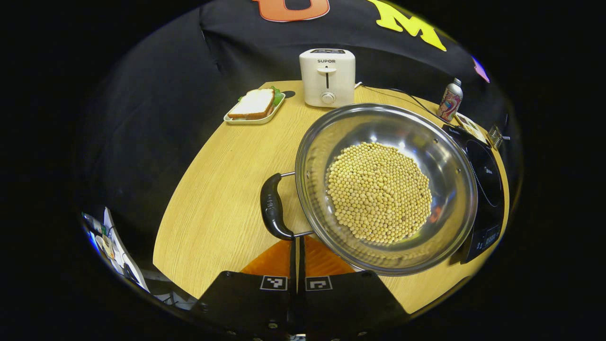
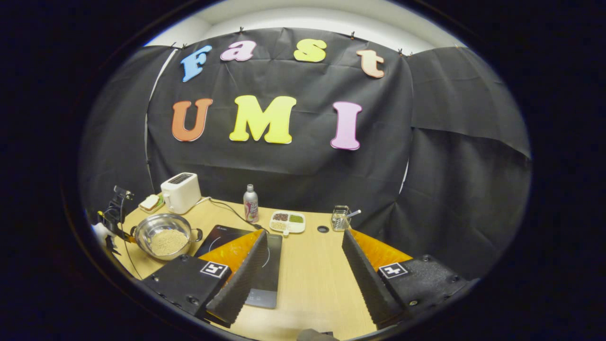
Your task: First push the handle of the pot to place it horizontally, then grasp the pot with both hands and set it on the induction cooktop.
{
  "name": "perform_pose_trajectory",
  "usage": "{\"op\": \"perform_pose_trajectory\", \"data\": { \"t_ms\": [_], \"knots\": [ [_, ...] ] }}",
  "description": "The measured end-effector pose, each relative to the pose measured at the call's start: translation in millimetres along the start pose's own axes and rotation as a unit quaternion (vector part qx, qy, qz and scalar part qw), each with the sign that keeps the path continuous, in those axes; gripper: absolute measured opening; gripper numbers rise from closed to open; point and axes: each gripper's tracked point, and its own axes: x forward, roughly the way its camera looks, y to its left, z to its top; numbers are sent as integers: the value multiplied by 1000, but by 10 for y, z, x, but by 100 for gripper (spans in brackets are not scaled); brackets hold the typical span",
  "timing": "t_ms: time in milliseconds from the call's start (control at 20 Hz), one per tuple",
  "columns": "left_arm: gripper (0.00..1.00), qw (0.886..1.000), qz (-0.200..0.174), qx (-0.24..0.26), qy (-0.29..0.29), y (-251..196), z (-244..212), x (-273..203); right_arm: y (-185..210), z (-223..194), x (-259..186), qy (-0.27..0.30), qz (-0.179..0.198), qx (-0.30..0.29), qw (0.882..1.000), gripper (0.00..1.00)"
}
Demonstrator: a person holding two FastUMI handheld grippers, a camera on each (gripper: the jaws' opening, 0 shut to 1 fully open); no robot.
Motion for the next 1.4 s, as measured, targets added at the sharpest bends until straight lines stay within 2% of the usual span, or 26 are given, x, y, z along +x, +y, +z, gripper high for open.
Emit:
{"op": "perform_pose_trajectory", "data": {
  "t_ms": [50,100,150,200,250,300,400,450,500,550,600,650,700,750,1050,1100,1150,1200,1250,1300,1350,1400],
  "knots": [
    [10,1000,1,-3,0,16,19,12,13,-8,3,2,1,-1,1000,100],
    [0,1000,1,-7,0,33,47,23,19,-5,5,3,1,-2,1000,100],
    [0,1000,1,-10,-1,45,79,29,18,-9,8,3,1,-2,1000,100],
    [10,1000,2,-13,0,62,107,47,20,2,13,3,1,-3,1000,100],
    [10,1000,2,-16,-1,66,132,72,24,-3,16,3,1,-5,1000,100],
    [0,1000,2,-18,-2,84,143,83,27,12,15,3,0,-7,1000,100],
    [0,1000,5,-16,-4,137,208,109,41,2,18,6,0,-10,1000,100],
    [10,1000,6,-15,-5,160,241,122,50,8,12,6,0,-12,1000,100],
    [0,1000,6,-17,-6,182,261,145,58,15,1,6,0,-14,1000,100],
    [10,1000,6,-21,-6,204,296,171,72,16,-4,6,0,-16,1000,100],
    [0,1000,5,-23,-6,216,316,210,81,26,-7,5,-1,-17,1000,100],
    [0,1000,5,-23,-6,237,349,233,99,26,-14,5,0,-17,1000,100],
    [10,1000,6,-21,-7,260,376,244,112,25,-29,6,0,-18,1000,100],
    [0,1000,6,-19,-7,280,401,260,123,15,-39,6,0,-20,1000,100],
    [0,1000,7,-24,-9,347,533,347,200,-96,-66,22,5,-25,999,100],
    [10,1000,8,-19,-10,361,541,355,218,-110,-61,24,8,-27,999,100],
    [0,1000,9,-14,-10,363,567,364,245,-126,-59,27,13,-30,999,100],
    [0,1000,10,-10,-12,364,583,381,264,-140,-60,29,18,-32,999,100],
    [10,1000,12,-12,-14,362,590,383,287,-163,-57,31,24,-34,999,100],
    [0,1000,15,-16,-16,376,593,388,312,-177,-60,33,30,-35,998,100],
    [10,1000,17,-19,-17,378,591,380,321,-183,-60,32,36,-36,998,100],
    [10,999,22,-22,-24,396,592,349,347,-166,-78,26,42,-36,998,100]
  ]
}}
